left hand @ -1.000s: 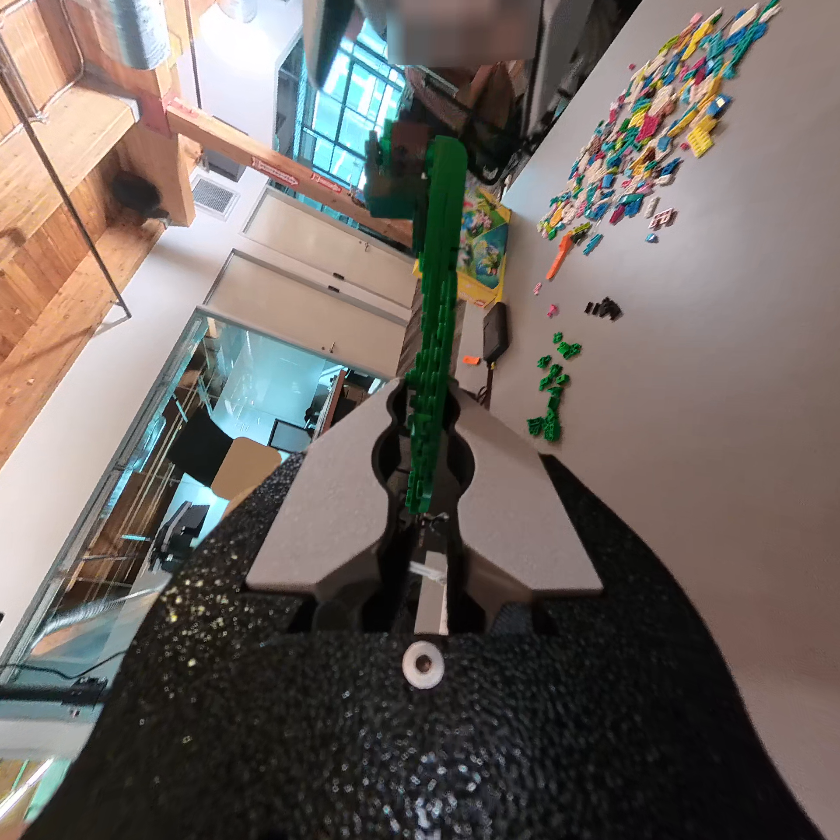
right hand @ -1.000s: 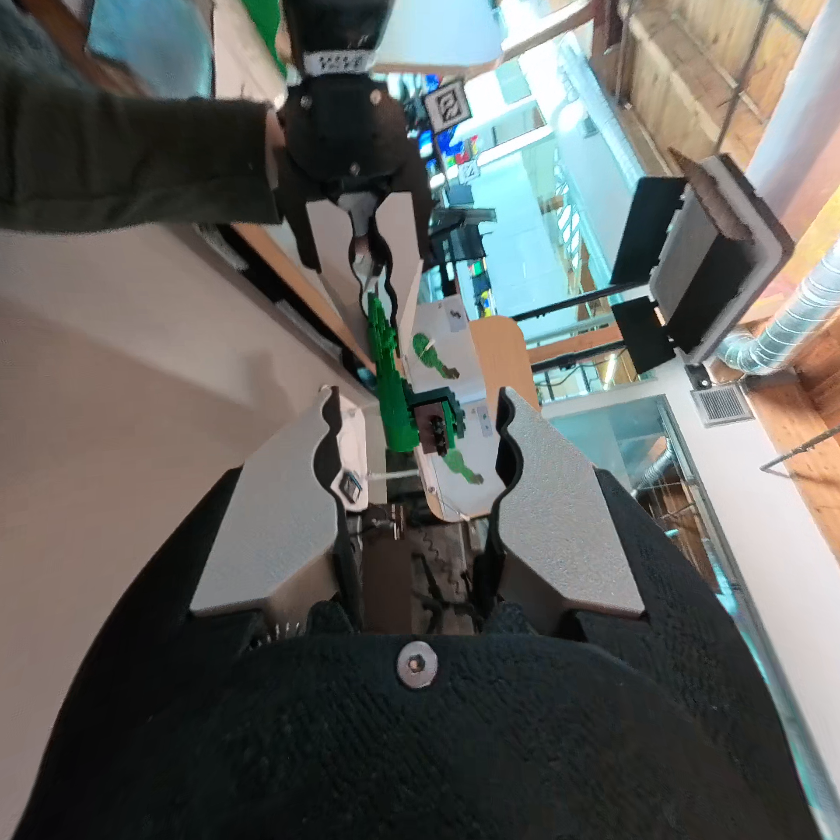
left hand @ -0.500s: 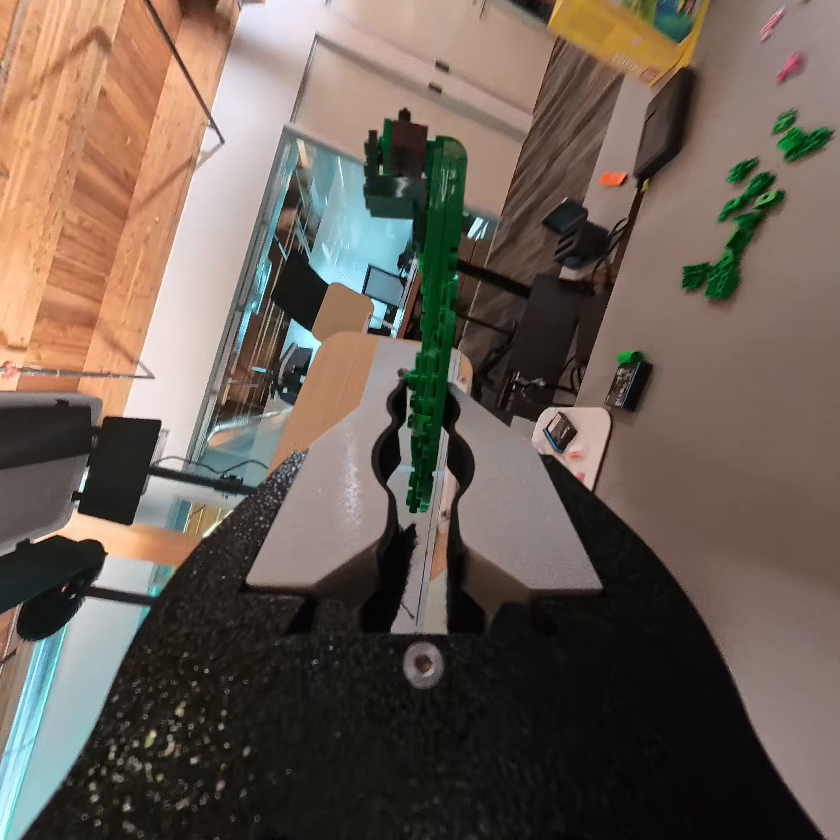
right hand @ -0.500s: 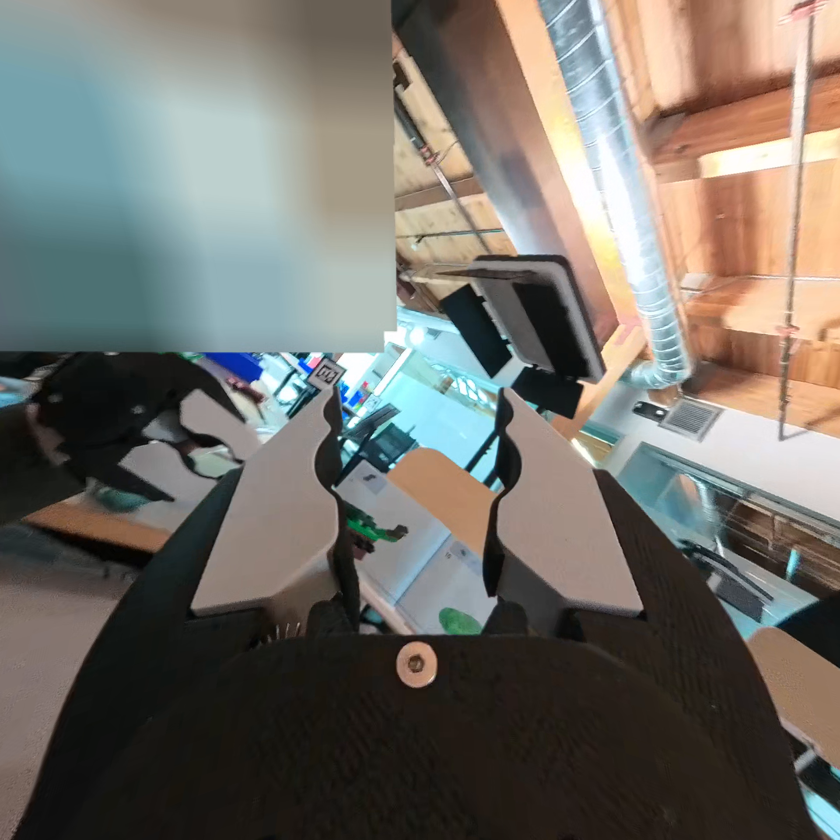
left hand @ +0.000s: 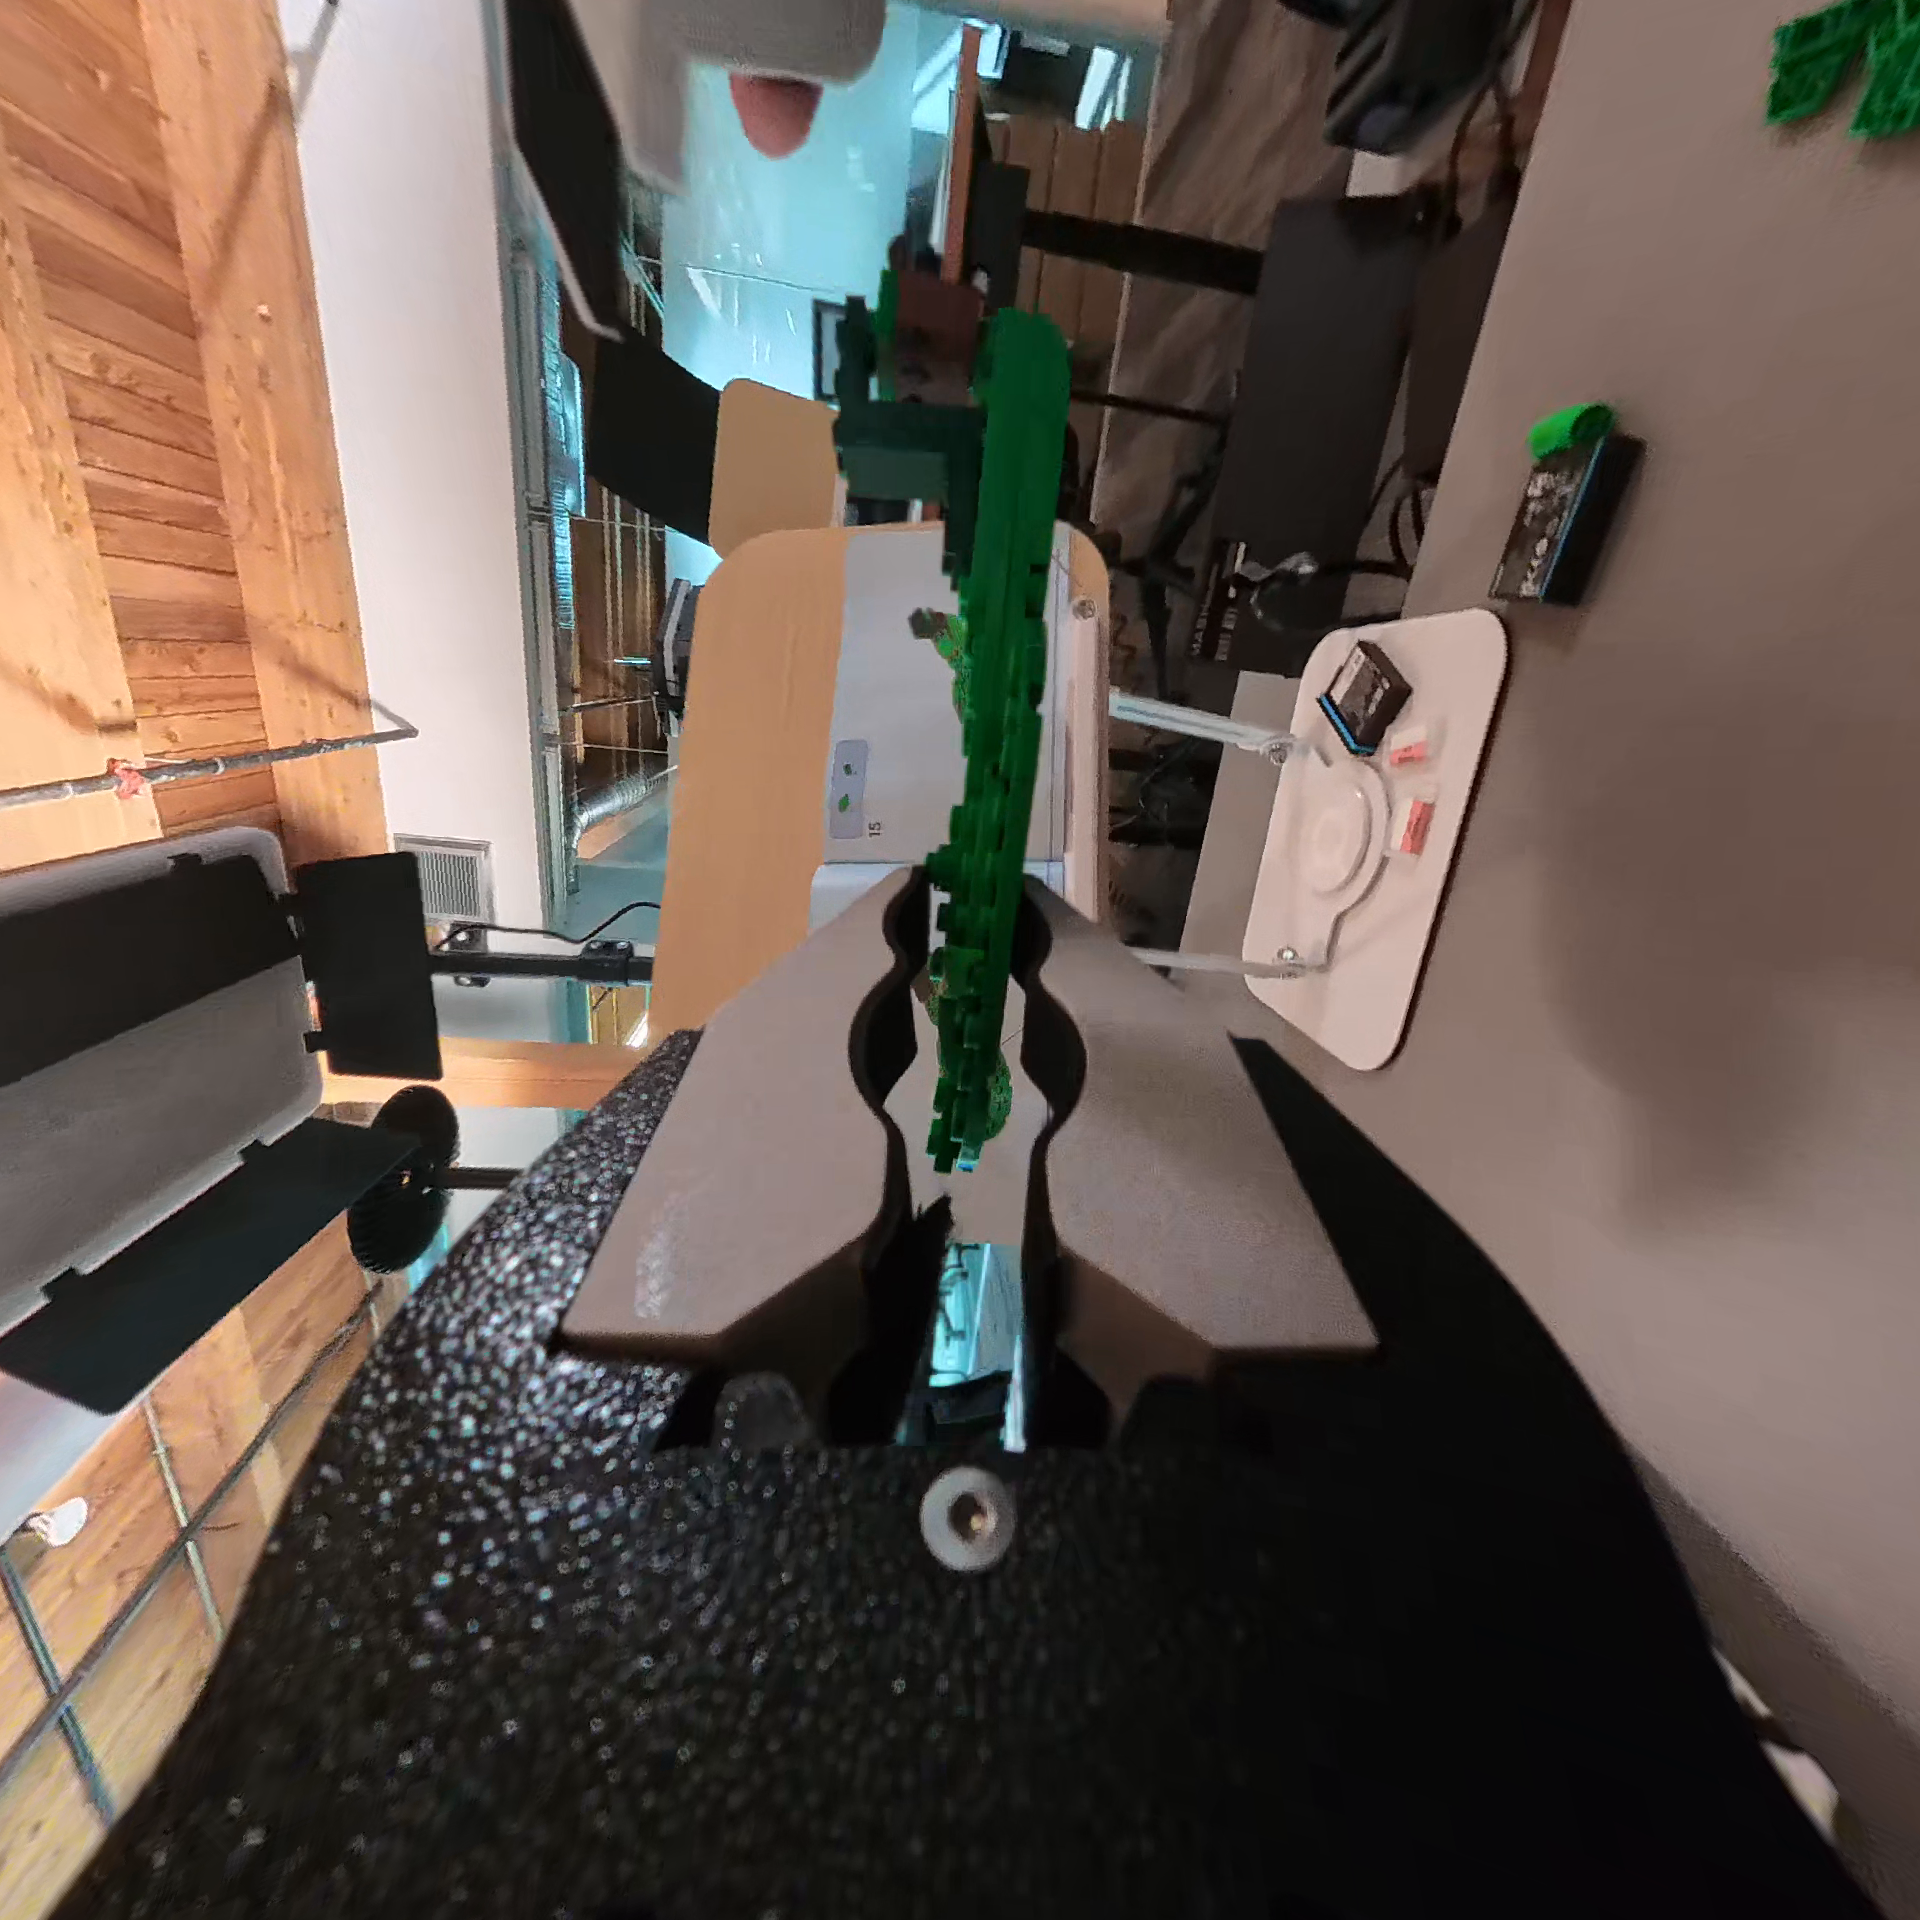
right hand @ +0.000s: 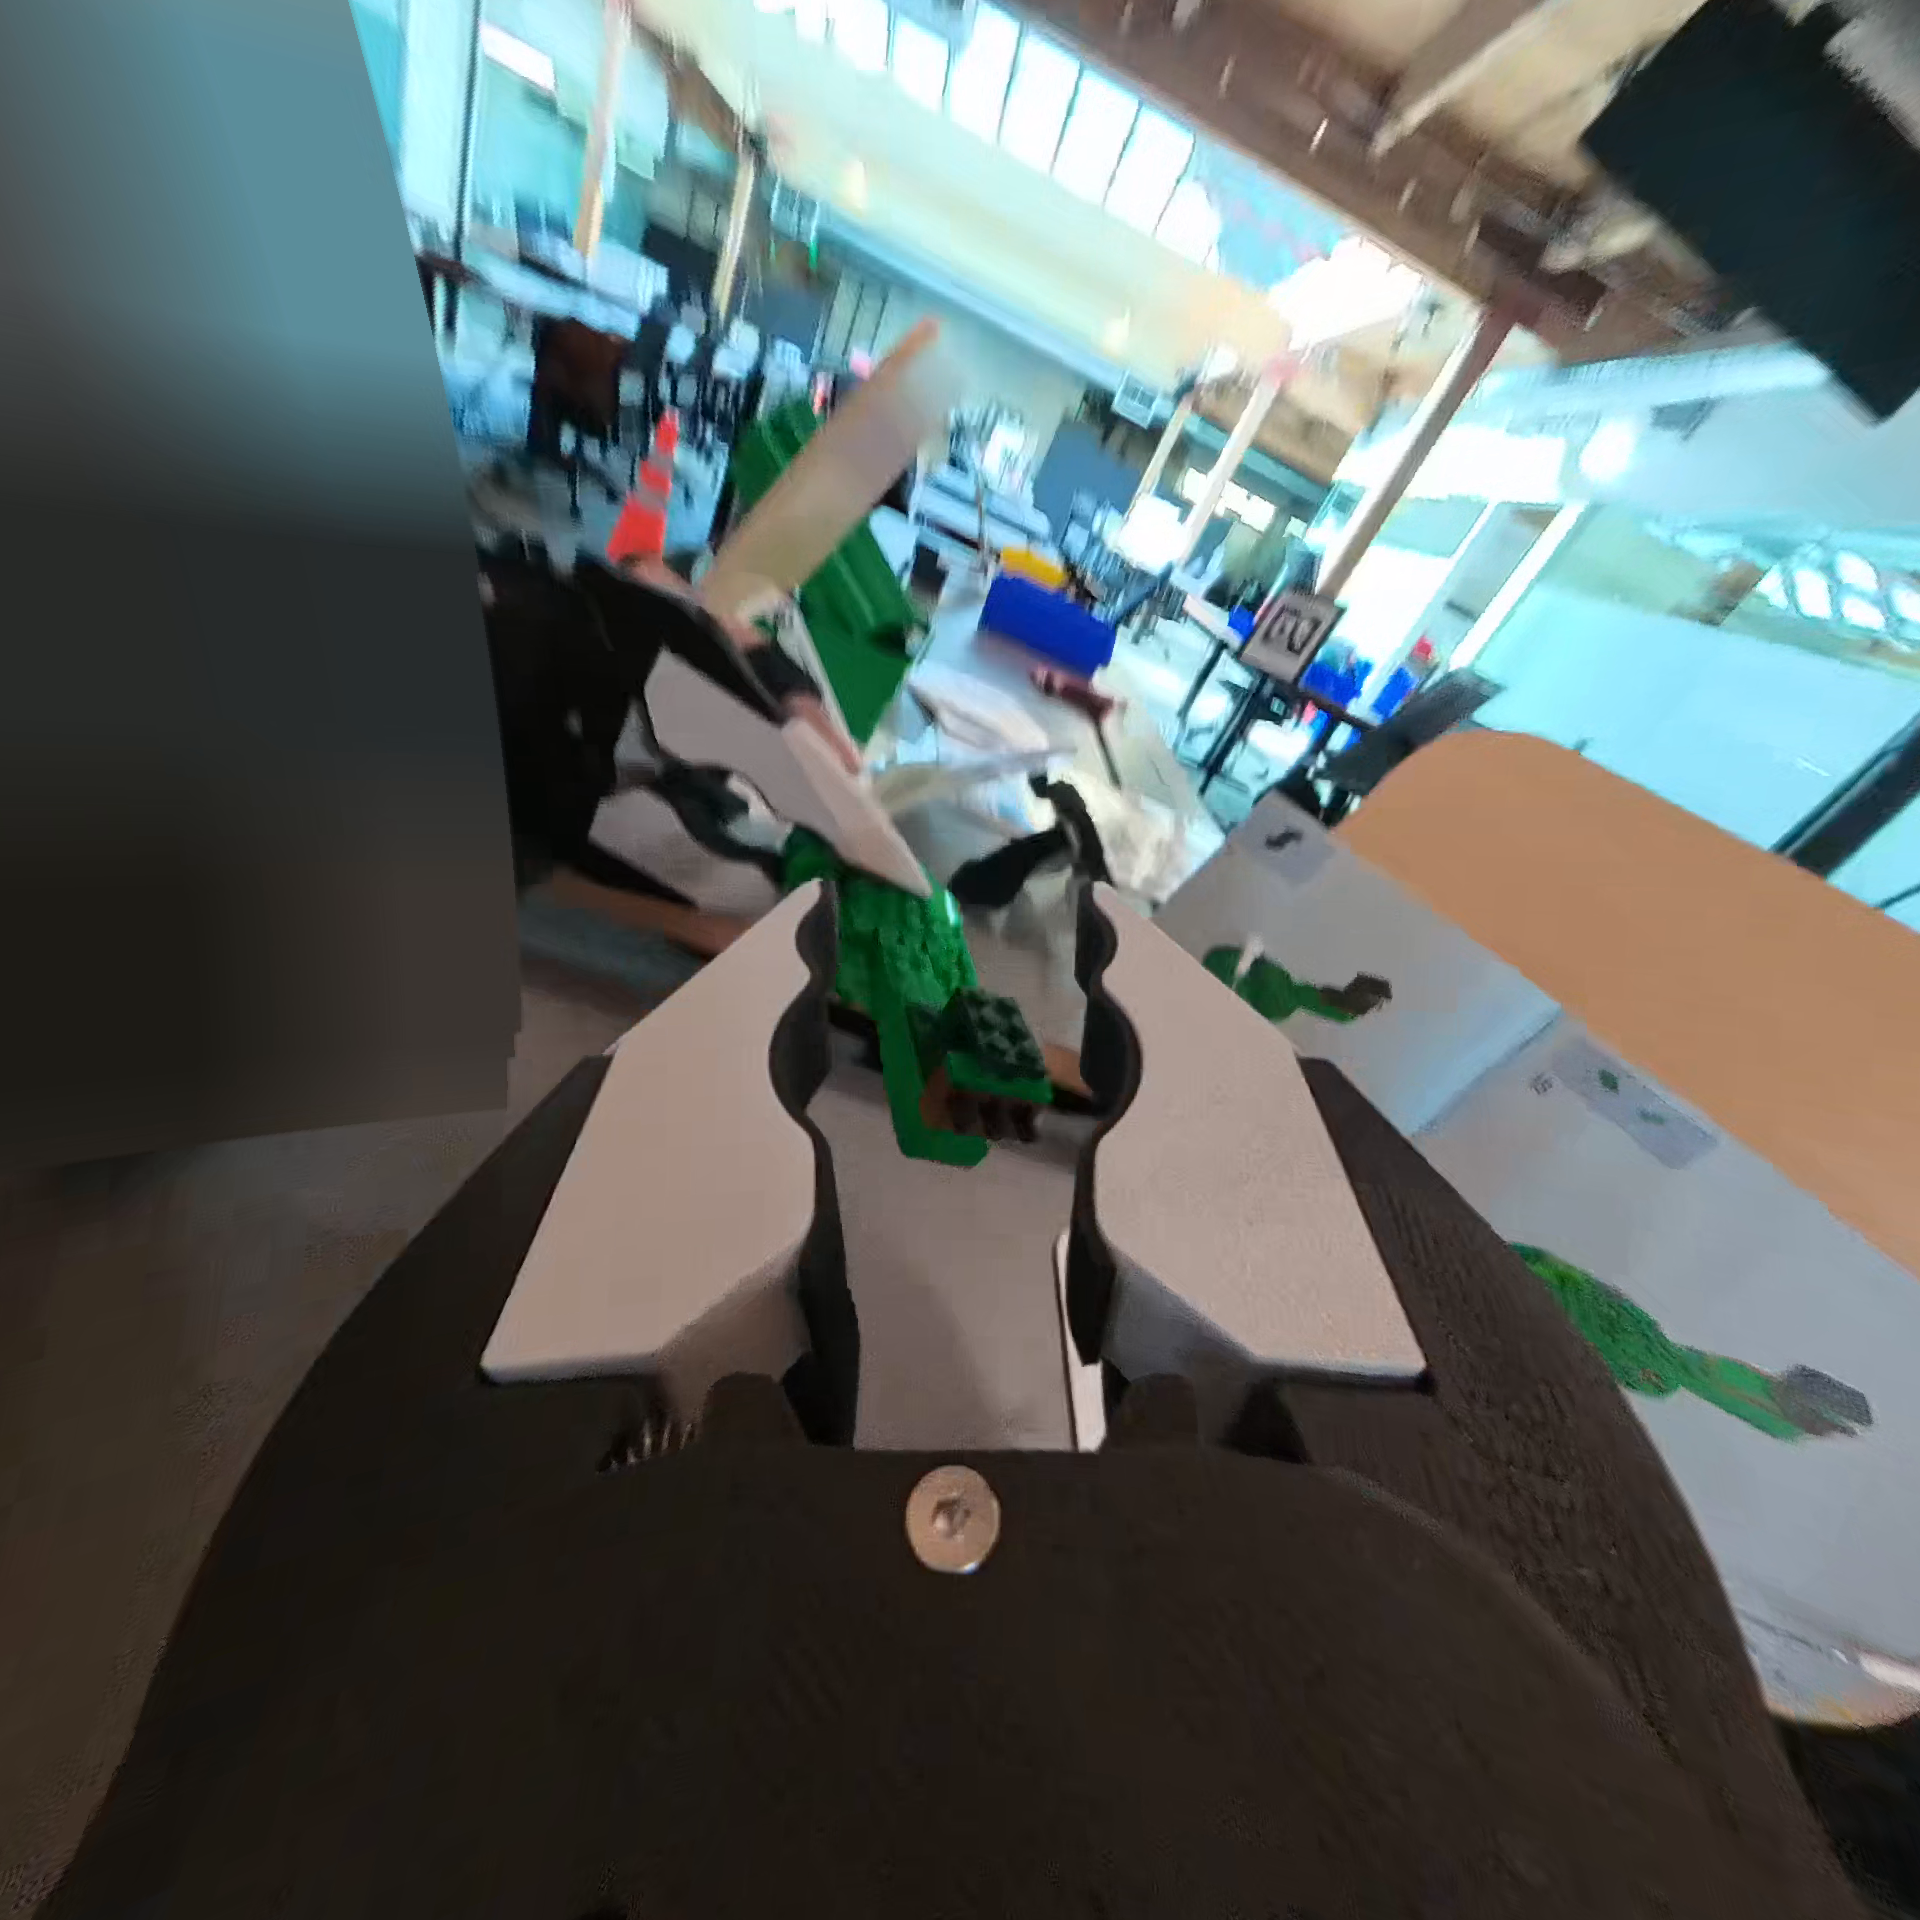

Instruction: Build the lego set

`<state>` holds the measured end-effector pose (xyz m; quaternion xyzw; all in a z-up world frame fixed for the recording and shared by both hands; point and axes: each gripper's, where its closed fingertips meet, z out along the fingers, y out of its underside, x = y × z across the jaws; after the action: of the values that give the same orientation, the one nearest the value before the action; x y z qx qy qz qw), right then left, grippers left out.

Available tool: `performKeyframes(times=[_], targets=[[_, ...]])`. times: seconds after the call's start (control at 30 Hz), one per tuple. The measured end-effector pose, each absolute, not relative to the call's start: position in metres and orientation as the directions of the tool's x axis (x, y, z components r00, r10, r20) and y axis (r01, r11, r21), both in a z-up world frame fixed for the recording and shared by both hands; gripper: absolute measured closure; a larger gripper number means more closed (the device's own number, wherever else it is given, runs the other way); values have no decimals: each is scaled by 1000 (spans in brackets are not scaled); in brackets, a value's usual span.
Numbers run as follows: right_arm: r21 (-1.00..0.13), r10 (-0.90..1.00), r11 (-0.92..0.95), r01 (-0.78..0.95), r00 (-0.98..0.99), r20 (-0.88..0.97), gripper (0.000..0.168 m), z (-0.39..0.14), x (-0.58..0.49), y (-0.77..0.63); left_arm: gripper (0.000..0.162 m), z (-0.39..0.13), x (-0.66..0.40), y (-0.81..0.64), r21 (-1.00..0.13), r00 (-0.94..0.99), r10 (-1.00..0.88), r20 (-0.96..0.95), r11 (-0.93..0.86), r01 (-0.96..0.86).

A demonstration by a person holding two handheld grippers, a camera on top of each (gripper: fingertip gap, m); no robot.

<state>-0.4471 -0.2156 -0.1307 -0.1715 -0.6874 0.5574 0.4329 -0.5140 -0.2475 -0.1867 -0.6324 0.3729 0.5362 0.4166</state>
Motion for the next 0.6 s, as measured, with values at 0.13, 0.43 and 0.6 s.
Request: performKeyframes(times=[0.13, 0.43, 0.6], targets=[[-907, 704, 401, -129, -590, 395, 127, -157, -460, -215, 150, -193, -516, -244, -67, 99, -60, -993, -395, -916], [-903, 716, 429, -19, -603, 353, 145, -178, -472, -204, 151, -193, -509, -240, -1, 25, -62, -998, -358, -934], [-896, 700, 444, 4, -626, 344, 150, -186, -471, -205, 151, -195, -510, -239, 2, 24, -68, -997, -362, -932]])
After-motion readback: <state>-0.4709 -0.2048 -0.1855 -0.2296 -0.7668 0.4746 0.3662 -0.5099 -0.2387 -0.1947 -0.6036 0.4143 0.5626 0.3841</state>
